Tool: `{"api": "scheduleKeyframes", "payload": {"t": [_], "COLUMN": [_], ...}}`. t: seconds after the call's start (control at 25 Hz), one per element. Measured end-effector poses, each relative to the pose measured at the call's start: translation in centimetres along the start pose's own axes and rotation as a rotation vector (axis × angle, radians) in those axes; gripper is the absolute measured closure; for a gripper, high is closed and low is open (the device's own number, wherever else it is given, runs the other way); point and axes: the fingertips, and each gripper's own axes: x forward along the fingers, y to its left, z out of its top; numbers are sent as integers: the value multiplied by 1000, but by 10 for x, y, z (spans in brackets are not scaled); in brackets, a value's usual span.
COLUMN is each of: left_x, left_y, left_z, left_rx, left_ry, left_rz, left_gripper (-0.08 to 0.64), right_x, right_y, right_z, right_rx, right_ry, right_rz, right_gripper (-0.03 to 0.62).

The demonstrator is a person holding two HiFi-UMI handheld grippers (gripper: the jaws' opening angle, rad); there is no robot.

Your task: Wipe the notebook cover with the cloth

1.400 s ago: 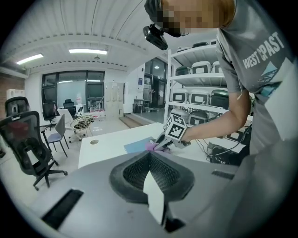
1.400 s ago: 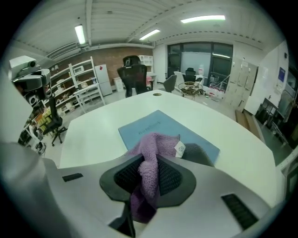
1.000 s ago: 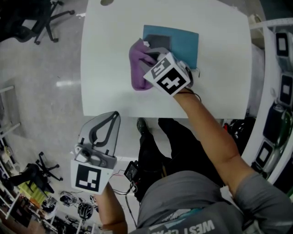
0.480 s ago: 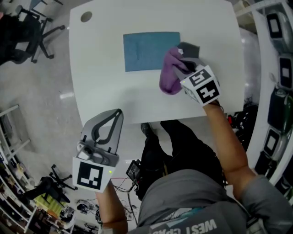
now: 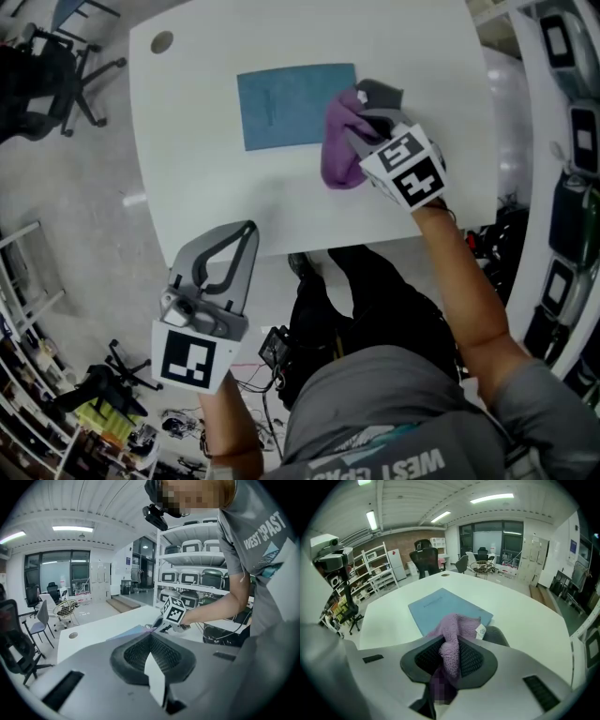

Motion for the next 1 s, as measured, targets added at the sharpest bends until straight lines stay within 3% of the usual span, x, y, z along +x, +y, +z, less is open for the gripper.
{"api": "scheduleKeyframes", "payload": {"t": [0.36,0.6,0.76,1.0], "left_x": [-39,-60,-63,-43], "left_y": [15,23,33,39], "left_z": [-36,-53,-53,-31], "left_rx": [-109,-154,-145,-79], "left_ry": [0,-1,-1,-5], "left_rz": [130,173,159,81], "left_gripper": [558,558,558,558], "right_x": [65,89,84,48], "right_y": [72,117,107,45], "right_z": [68,99,95,54], "right_rx": [-131,-191,-155,-52], "right_ry": [-14,-28,-23,12], "right_rz": [139,202,178,62], "right_gripper": [493,494,492,492]}}
